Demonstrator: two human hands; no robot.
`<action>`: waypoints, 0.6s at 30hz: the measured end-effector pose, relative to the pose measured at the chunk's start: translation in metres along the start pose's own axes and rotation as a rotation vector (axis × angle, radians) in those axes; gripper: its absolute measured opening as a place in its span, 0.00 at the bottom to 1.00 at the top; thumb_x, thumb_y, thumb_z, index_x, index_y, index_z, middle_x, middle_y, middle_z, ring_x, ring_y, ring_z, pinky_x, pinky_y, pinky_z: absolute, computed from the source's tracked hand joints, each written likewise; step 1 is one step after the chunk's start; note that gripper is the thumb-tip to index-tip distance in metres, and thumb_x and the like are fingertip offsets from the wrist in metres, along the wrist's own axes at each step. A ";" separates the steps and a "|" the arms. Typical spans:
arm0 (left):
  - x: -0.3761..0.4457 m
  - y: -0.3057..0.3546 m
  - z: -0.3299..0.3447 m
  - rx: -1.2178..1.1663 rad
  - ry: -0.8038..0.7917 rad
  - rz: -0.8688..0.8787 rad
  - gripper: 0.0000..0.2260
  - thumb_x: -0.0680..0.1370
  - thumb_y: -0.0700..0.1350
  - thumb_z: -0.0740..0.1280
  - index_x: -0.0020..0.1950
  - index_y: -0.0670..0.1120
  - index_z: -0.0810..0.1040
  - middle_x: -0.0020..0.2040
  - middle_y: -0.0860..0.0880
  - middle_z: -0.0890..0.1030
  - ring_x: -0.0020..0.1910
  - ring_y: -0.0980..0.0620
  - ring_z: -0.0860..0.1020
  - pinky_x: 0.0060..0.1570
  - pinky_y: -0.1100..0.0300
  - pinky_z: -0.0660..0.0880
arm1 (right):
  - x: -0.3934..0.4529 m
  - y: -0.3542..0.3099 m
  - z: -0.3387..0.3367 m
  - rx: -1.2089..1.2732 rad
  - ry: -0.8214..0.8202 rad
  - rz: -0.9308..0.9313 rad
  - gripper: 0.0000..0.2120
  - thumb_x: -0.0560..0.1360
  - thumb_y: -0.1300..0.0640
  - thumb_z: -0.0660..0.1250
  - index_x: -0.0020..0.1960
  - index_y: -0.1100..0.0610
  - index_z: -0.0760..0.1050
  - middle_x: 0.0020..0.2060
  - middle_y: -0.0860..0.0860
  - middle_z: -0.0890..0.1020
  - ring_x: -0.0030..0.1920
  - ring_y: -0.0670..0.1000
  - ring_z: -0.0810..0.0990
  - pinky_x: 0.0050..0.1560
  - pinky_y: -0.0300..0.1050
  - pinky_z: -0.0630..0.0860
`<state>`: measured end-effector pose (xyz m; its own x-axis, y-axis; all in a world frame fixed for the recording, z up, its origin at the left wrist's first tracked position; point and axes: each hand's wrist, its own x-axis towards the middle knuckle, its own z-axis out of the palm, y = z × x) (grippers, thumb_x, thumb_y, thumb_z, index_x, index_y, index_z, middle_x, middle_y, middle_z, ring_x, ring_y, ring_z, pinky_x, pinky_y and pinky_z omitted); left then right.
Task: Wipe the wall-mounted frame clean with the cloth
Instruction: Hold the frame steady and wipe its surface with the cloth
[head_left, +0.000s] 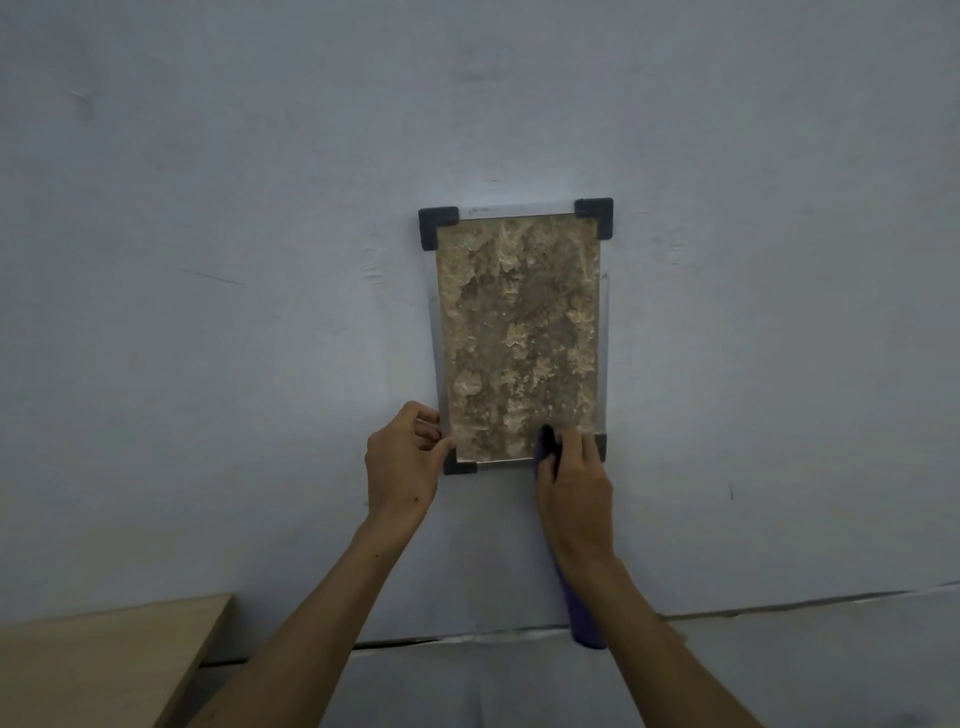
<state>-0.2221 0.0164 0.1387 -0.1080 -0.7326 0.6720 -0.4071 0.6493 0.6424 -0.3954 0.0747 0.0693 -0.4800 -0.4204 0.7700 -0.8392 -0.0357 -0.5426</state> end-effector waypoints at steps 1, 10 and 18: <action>-0.002 -0.003 0.000 -0.007 0.000 -0.019 0.10 0.72 0.43 0.79 0.49 0.45 0.81 0.38 0.53 0.82 0.37 0.57 0.82 0.38 0.69 0.78 | -0.005 -0.009 0.008 0.002 -0.009 -0.003 0.05 0.78 0.67 0.67 0.54 0.63 0.75 0.48 0.59 0.79 0.41 0.58 0.79 0.34 0.43 0.70; 0.002 -0.013 -0.005 -0.131 -0.057 -0.160 0.06 0.70 0.45 0.80 0.43 0.46 0.86 0.37 0.52 0.85 0.37 0.59 0.83 0.42 0.61 0.83 | -0.017 -0.033 0.027 0.075 -0.042 -0.087 0.08 0.81 0.61 0.68 0.58 0.62 0.73 0.51 0.58 0.78 0.39 0.54 0.80 0.34 0.42 0.79; 0.004 -0.016 -0.006 -0.220 -0.075 -0.180 0.05 0.71 0.43 0.79 0.45 0.44 0.88 0.37 0.50 0.86 0.37 0.55 0.85 0.43 0.56 0.84 | -0.014 -0.048 0.039 0.008 -0.115 -0.341 0.09 0.78 0.64 0.70 0.59 0.61 0.77 0.48 0.57 0.80 0.38 0.56 0.81 0.33 0.46 0.78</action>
<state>-0.2107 0.0038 0.1331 -0.1221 -0.8478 0.5161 -0.2204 0.5302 0.8188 -0.3383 0.0471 0.0717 -0.1401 -0.4827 0.8645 -0.9438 -0.1989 -0.2639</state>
